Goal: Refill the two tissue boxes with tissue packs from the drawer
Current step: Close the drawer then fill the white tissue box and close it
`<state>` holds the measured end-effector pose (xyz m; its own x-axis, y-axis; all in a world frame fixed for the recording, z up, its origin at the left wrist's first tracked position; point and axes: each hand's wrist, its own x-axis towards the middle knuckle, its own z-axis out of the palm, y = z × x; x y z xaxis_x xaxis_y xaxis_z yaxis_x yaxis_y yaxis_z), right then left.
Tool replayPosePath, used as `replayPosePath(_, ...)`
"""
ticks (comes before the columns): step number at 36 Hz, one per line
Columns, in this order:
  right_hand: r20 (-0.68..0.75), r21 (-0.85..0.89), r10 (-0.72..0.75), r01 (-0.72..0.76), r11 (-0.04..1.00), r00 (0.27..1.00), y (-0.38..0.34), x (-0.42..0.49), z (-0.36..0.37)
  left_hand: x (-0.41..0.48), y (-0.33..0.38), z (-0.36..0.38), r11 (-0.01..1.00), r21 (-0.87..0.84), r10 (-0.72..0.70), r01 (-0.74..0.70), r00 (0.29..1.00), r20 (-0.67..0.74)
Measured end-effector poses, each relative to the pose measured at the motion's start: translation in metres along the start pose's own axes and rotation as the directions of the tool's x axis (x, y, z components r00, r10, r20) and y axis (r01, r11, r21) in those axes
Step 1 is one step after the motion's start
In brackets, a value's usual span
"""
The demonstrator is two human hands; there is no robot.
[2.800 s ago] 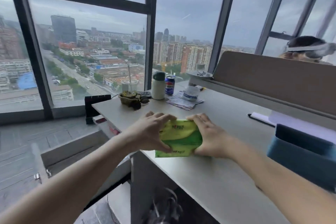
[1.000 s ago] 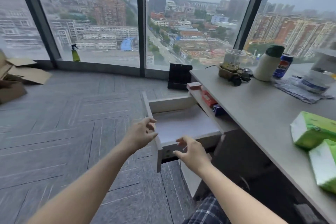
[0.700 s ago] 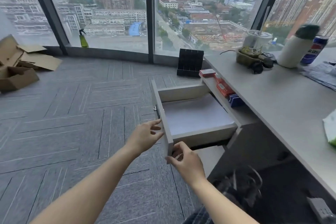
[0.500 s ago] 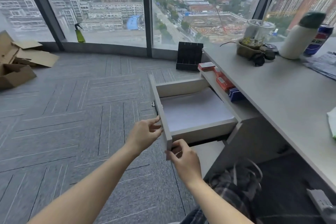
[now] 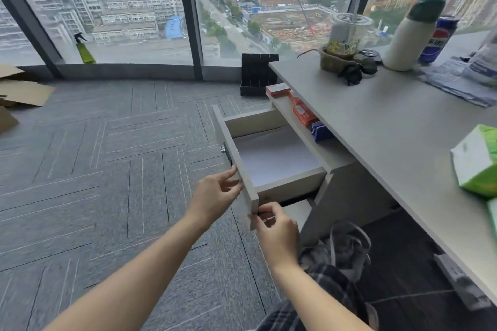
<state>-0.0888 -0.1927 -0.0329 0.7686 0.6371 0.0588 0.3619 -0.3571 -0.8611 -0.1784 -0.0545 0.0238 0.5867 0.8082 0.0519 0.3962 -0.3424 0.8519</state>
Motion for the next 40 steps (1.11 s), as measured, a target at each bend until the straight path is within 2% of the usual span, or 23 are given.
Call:
replayPosePath(9,-0.188,0.063,0.100,-0.089,0.994,0.977,0.012,0.018,-0.025,0.012,0.023,0.048,0.998,-0.060,0.034,-0.034,0.999,0.004)
replayPosePath(15,-0.305,0.118,0.185,-0.156,0.981,0.934,0.018,0.030,-0.043,0.016,0.043,0.075,0.996,-0.016,0.084,-0.083,0.991,0.106)
replayPosePath(21,-0.237,0.266,0.266,-0.200,0.943,0.934,0.026,0.025,-0.061,0.023,0.060,0.103,0.998,0.023,0.046,-0.054,0.967,0.249)
replayPosePath(26,-0.210,0.294,0.281,-0.213,0.932,0.937,0.032,0.031,-0.069,0.029,0.075,0.121,1.000,0.009,0.007,-0.011,0.931,0.364)
replayPosePath(30,-0.134,0.390,0.322,-0.248,0.887,0.937,0.030,0.043,-0.079,0.033,0.079,0.129,1.000,-0.003,-0.007,0.009,0.924,0.382)
replayPosePath(40,-0.068,0.447,0.381,-0.313,0.838,0.922,0.028,0.054,-0.091,0.035,0.074,0.113,1.000,-0.007,-0.015,0.021,0.878,0.478)
